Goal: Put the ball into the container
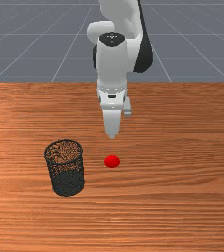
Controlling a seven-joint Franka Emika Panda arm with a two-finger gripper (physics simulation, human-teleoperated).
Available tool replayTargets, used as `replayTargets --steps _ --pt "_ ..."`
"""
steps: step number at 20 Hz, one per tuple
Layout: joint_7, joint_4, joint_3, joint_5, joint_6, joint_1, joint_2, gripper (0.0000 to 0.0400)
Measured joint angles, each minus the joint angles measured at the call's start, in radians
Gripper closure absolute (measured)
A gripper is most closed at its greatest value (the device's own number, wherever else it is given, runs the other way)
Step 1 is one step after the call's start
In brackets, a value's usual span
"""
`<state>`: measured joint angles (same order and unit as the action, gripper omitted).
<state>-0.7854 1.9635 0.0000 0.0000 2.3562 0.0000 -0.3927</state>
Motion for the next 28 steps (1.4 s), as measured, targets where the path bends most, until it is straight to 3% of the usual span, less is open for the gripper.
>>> replayTargets --steps 1,2,3,5,6,7,8,10,14,22,28 --pt "0.000 0.000 0.000 0.000 0.000 0.000 0.000 0.0157" --pt "0.000 0.000 0.000 0.000 0.000 0.000 0.000 0.0252" --pt "0.000 0.000 0.000 0.000 0.000 0.000 0.000 0.0310" --pt "0.000 0.000 0.000 0.000 0.000 0.000 0.000 0.0367" --pt "0.000 -0.004 0.000 0.000 0.002 0.000 -0.003 0.0223" --pt "-0.010 -0.014 0.005 0.011 -0.005 -0.005 -0.009 0.0135" --pt "-0.011 -0.020 0.005 0.013 -0.007 -0.006 -0.012 0.0082" --pt "-0.017 -0.029 0.008 0.019 -0.011 -0.009 -0.018 0.0030" --pt "-0.025 -0.029 0.002 0.005 -0.007 -0.011 -0.020 0.0004" --pt "-0.037 -0.062 -0.005 0.007 -0.053 -0.024 -0.046 0.0000" --pt "-0.054 -0.038 0.003 0.025 0.012 -0.035 -0.062 0.0000"
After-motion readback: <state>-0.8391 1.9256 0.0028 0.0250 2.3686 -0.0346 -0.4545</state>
